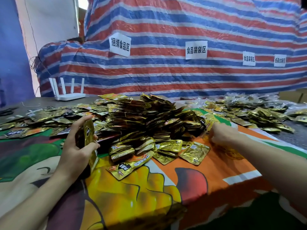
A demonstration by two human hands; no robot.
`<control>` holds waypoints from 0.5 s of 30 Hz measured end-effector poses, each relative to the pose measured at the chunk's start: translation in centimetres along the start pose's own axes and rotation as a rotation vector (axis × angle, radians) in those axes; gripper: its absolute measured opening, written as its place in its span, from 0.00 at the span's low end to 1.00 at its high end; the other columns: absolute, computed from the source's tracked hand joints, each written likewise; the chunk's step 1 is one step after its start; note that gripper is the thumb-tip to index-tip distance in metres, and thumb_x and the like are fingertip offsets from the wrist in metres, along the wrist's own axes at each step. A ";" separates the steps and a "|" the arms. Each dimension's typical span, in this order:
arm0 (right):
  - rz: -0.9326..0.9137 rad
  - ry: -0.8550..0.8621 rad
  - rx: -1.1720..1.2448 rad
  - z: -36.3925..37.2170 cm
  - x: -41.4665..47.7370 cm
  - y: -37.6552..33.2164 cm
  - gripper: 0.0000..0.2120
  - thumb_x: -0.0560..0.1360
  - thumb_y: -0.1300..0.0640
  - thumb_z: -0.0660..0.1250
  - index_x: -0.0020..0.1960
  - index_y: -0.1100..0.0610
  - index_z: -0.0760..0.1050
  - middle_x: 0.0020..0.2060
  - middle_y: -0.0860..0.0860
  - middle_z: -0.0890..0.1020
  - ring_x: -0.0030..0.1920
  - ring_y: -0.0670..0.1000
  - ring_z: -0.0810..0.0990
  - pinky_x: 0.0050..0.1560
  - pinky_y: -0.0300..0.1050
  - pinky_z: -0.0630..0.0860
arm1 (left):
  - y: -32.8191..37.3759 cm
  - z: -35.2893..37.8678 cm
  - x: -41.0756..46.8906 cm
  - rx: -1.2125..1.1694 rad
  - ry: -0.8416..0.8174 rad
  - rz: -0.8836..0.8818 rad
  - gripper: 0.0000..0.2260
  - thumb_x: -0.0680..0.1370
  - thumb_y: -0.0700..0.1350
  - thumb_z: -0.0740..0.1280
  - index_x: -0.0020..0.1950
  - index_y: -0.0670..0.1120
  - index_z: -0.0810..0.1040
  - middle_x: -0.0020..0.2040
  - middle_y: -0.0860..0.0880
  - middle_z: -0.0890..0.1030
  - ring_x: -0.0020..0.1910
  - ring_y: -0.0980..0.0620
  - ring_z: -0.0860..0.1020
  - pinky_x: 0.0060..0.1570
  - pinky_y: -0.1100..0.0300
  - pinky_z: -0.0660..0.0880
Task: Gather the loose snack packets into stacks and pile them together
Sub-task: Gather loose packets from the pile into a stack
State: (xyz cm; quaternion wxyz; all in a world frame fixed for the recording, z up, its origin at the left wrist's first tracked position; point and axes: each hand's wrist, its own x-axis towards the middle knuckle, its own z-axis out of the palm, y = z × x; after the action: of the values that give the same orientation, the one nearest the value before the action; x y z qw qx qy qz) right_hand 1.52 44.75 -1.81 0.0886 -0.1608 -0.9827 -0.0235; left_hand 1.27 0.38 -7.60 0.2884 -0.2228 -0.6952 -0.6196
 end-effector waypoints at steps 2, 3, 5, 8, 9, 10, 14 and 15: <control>-0.011 0.030 -0.001 0.3 0.2 -0.2 0.09 0.75 0.61 0.67 0.52 0.53 0.82 0.44 0.52 0.82 0.44 0.55 0.80 0.39 0.46 0.77 | 0.1 0.0 0.0 -0.009 -0.002 0.000 0.32 0.67 0.36 0.69 0.67 0.61 0.74 0.52 0.48 0.78 0.48 0.47 0.80 0.53 0.45 0.79; -0.015 0.040 -0.001 0.2 0.2 -0.3 0.08 0.74 0.60 0.68 0.51 0.53 0.82 0.43 0.51 0.82 0.44 0.54 0.80 0.40 0.46 0.78 | 0.1 0.1 -0.1 -0.012 -0.002 -0.003 0.32 0.67 0.37 0.69 0.67 0.61 0.74 0.52 0.47 0.78 0.48 0.47 0.80 0.52 0.46 0.79; -0.024 0.035 0.019 0.2 0.2 -0.6 0.05 0.73 0.56 0.69 0.46 0.50 0.82 0.40 0.49 0.81 0.42 0.54 0.79 0.40 0.45 0.76 | 0.1 0.1 0.0 -0.018 0.004 -0.007 0.32 0.66 0.37 0.68 0.66 0.62 0.74 0.52 0.46 0.77 0.47 0.46 0.80 0.50 0.49 0.79; -0.036 0.013 0.036 0.3 0.2 -0.9 0.04 0.73 0.53 0.69 0.46 0.48 0.81 0.40 0.48 0.81 0.43 0.53 0.80 0.39 0.43 0.75 | 0.3 0.2 0.0 -0.024 0.007 -0.003 0.31 0.66 0.37 0.68 0.64 0.63 0.75 0.52 0.46 0.77 0.47 0.45 0.79 0.49 0.53 0.81; -0.035 0.018 0.031 0.4 0.2 -1.1 0.05 0.73 0.54 0.69 0.48 0.49 0.81 0.41 0.49 0.81 0.43 0.53 0.80 0.38 0.43 0.74 | 0.3 0.2 0.0 -0.025 0.005 -0.002 0.31 0.66 0.37 0.68 0.64 0.63 0.75 0.52 0.46 0.77 0.47 0.45 0.79 0.50 0.51 0.80; -0.031 0.025 0.020 0.3 0.3 -1.3 0.06 0.74 0.55 0.68 0.50 0.50 0.80 0.40 0.49 0.81 0.43 0.53 0.80 0.38 0.44 0.74 | 0.3 0.2 0.0 -0.025 0.002 -0.001 0.31 0.66 0.37 0.68 0.64 0.63 0.75 0.52 0.46 0.77 0.47 0.46 0.79 0.50 0.49 0.79; 0.003 0.068 -0.013 -0.4 0.3 -1.8 0.08 0.75 0.52 0.67 0.41 0.56 0.73 0.33 0.49 0.75 0.35 0.52 0.75 0.38 0.46 0.72 | 0.3 0.1 0.0 -0.017 0.005 -0.005 0.31 0.66 0.37 0.68 0.64 0.63 0.75 0.50 0.47 0.78 0.45 0.47 0.79 0.50 0.48 0.79; 0.017 0.081 -0.001 -0.7 0.3 -1.8 0.11 0.75 0.52 0.68 0.39 0.56 0.71 0.32 0.50 0.74 0.33 0.51 0.73 0.37 0.45 0.70 | 0.3 0.0 0.1 -0.017 0.005 -0.007 0.31 0.66 0.37 0.68 0.65 0.63 0.75 0.50 0.47 0.77 0.45 0.48 0.79 0.49 0.49 0.79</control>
State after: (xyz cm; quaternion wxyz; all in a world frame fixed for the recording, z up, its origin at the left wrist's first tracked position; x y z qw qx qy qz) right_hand 0.79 43.04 -1.08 0.1287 -0.1678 -0.9769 -0.0296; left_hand 1.40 0.44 -7.36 0.2861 -0.2211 -0.6900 -0.6271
